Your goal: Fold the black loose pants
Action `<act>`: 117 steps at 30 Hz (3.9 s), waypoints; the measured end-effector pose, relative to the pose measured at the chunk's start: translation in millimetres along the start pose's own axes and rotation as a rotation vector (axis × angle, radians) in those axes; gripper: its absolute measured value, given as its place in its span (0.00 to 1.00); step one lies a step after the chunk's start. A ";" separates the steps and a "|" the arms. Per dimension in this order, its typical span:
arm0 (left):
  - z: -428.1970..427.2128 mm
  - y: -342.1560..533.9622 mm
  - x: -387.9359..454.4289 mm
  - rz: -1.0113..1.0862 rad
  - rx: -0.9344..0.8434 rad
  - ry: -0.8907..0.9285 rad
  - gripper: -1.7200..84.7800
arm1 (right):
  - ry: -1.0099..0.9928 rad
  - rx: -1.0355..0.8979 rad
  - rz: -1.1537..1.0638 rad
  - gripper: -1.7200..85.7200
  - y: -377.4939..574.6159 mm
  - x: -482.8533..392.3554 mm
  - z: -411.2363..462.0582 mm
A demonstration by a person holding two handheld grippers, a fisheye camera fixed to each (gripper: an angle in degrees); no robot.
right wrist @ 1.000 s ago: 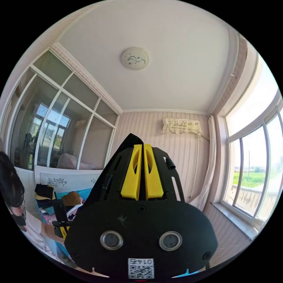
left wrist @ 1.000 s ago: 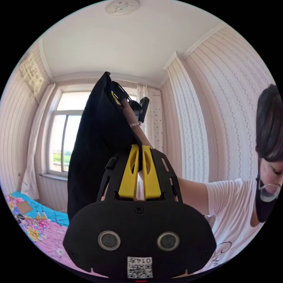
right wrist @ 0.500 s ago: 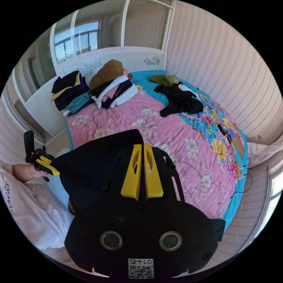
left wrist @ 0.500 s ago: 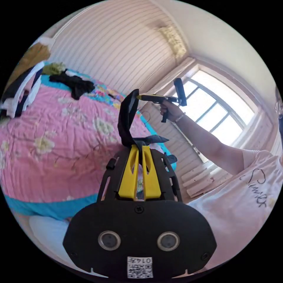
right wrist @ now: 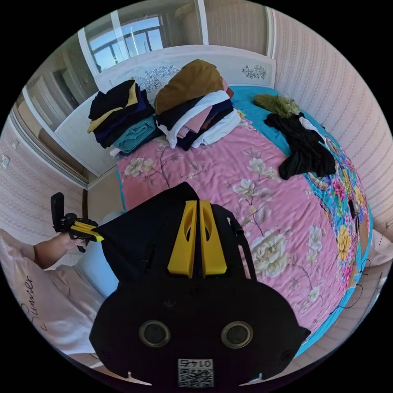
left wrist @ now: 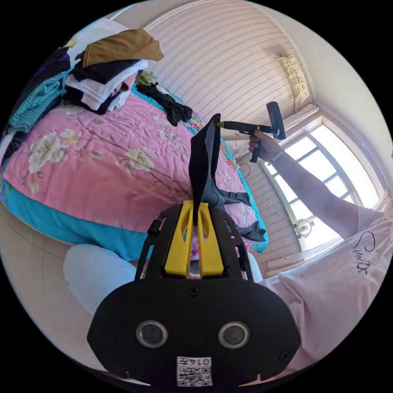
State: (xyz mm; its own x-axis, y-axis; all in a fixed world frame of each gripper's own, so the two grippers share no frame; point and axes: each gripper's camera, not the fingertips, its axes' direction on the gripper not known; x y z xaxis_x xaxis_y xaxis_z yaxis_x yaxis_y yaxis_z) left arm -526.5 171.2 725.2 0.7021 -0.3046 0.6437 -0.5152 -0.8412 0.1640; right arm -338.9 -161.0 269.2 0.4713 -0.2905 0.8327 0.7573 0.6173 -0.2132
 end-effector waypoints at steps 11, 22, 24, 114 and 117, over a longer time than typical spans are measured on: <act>-82.2 -13.4 -142.1 -0.376 0.035 -0.428 0.01 | -0.131 0.061 -0.041 0.01 -122.2 -63.3 43.9; -63.9 8.8 -103.6 -0.302 0.030 -0.422 0.02 | 0.054 -0.071 0.359 0.02 249.1 72.6 -7.4; -37.2 -3.9 -58.0 -0.126 -0.083 -0.383 0.05 | 0.170 -0.107 0.586 0.02 354.8 92.2 -40.8; 336.2 -188.8 361.7 0.655 -0.738 -0.361 0.01 | 0.200 0.380 1.555 0.01 917.3 100.0 -358.6; 331.2 -196.2 357.0 0.576 -0.735 -0.330 0.01 | 0.194 0.375 1.572 0.02 912.2 103.6 -357.0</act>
State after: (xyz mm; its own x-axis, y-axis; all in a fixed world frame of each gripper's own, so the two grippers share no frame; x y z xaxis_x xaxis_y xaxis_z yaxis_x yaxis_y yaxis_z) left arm -12.0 79.6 675.2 0.2923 -0.7832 0.5487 -0.9196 -0.0728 0.3859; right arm 562.1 111.1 -21.5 0.6993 0.6983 -0.1529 -0.6313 0.5029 -0.5904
